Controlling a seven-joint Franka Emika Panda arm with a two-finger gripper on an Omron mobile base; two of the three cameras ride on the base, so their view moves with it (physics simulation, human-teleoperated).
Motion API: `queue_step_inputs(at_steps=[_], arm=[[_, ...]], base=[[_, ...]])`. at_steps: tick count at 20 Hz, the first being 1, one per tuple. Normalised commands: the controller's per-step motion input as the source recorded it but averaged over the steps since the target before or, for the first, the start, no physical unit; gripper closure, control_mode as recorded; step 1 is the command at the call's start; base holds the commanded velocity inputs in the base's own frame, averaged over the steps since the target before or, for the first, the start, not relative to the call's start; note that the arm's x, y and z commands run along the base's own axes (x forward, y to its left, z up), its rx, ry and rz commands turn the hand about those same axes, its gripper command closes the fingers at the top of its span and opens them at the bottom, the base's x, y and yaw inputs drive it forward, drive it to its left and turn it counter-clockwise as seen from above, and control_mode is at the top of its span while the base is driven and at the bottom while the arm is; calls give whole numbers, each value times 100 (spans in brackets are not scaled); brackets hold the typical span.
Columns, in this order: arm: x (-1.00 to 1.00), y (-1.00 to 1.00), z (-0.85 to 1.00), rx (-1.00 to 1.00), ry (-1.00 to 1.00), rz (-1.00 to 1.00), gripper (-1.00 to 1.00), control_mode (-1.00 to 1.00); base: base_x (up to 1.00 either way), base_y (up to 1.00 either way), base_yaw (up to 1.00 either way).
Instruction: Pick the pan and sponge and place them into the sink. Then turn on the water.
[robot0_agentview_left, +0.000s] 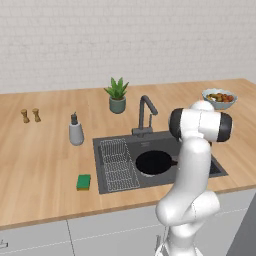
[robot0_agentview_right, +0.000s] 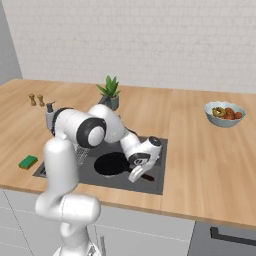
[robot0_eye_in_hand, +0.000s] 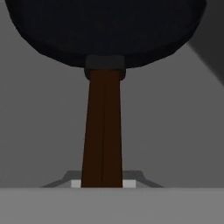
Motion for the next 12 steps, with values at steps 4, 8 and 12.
queue_step_inputs(at_steps=[4,8,12], arm=[[52,0,-34,0,9,2,100,-100],[37,12,-32,0,3,1,100,-100],[15,34,-31,-1,0,0,100,-100]], base=[[0,0,0],[0,0,0],[0,0,0]])
